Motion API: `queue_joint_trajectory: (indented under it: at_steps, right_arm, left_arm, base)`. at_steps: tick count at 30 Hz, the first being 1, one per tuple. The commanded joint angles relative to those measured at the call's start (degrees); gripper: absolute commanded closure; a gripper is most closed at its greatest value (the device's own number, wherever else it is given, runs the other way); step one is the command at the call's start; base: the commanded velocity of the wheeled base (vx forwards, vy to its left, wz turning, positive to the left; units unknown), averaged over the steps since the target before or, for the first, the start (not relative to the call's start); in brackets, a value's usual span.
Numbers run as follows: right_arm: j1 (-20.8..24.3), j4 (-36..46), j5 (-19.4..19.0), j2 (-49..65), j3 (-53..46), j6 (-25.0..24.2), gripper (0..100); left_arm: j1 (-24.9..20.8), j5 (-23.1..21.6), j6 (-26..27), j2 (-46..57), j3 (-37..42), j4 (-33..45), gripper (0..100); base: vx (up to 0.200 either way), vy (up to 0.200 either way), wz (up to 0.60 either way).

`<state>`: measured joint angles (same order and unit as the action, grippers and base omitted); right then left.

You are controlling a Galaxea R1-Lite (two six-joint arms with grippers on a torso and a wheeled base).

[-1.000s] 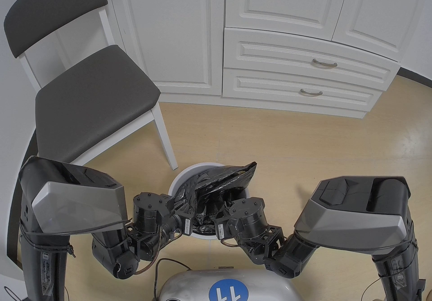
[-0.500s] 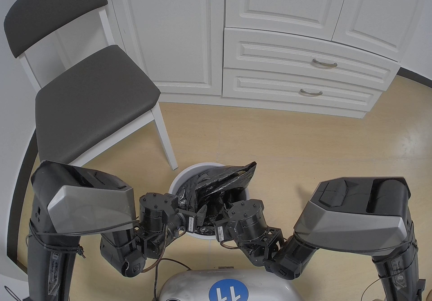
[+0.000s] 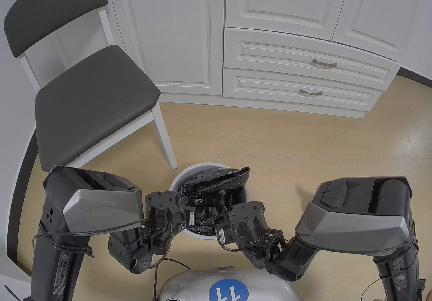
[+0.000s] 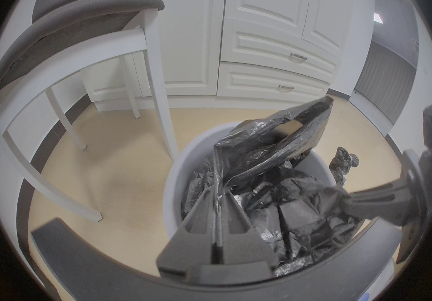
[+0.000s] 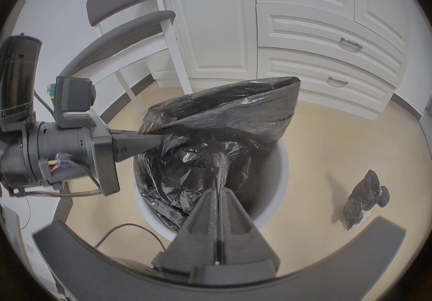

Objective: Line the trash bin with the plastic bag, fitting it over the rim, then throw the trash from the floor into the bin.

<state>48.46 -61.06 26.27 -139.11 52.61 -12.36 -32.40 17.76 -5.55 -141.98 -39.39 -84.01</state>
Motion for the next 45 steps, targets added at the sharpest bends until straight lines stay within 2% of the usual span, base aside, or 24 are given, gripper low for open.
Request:
queue_joint_trajectory:
  at_steps: [1, 4, 5, 13, 19, 25, 31, 32, 38, 45]
  right_arm:
    - [-0.56, 1.21, 0.18, 1.73, -2.69, 1.29, 100]
    - [-0.73, 1.56, 0.98, 2.96, -4.36, 2.43, 100]
    - [-0.91, 1.56, 1.77, 3.76, -5.59, 4.19, 100]
    - [-2.4, 1.56, 2.38, 3.93, -9.11, 9.2, 100]
    - [-2.4, 1.65, 2.47, 3.4, -9.99, 10.16, 100]
    - [-2.4, 0.59, 2.47, 4.63, -10.43, 10.52, 100]
    - [-0.82, -6.61, 1.77, 6.13, -11.13, 10.78, 100]
    - [-0.73, -7.32, 1.77, 6.04, -11.31, 10.87, 0]
    - [0.94, -11.27, 1.24, 5.16, -10.69, 10.52, 0]
    - [1.73, -18.57, 0.98, -4.68, -5.24, 10.96, 0]
  left_arm:
    - [1.2, 0.17, 0.27, 0.83, 0.98, -1.34, 100]
    - [1.82, 0.26, 0.62, 2.85, 2.83, -1.25, 100]
    - [2.08, 0.34, 1.24, 4.96, 5.11, -1.16, 100]
    - [2.43, 0.34, 3.88, 7.95, 11.35, -1.51, 100]
    - [2.17, 0.26, 3.96, 8.21, 14.34, -2.13, 100]
    - [1.55, 0.26, 3.79, 8.13, 13.9, -3.53, 100]
    - [1.47, -0.01, 3.09, 7.69, 12.58, -3.62, 100]
    - [1.38, -0.01, 3.0, 7.69, 12.58, -3.62, 100]
    - [-1.0, -0.1, 0.98, 7.34, 11.79, -3.62, 100]
    - [-2.49, 0.08, -0.69, 7.16, 10.91, -3.62, 100]
  base:
    - [0.0, 0.0, 0.0]
    - [0.0, 0.0, 0.0]
    - [0.0, 0.0, 0.0]
    - [0.0, 0.0, 0.0]
    - [0.0, 0.0, 0.0]
    - [0.0, 0.0, 0.0]
    - [0.0, 0.0, 0.0]
    - [0.0, 0.0, 0.0]
    - [0.0, 0.0, 0.0]
    - [0.0, 0.0, 0.0]
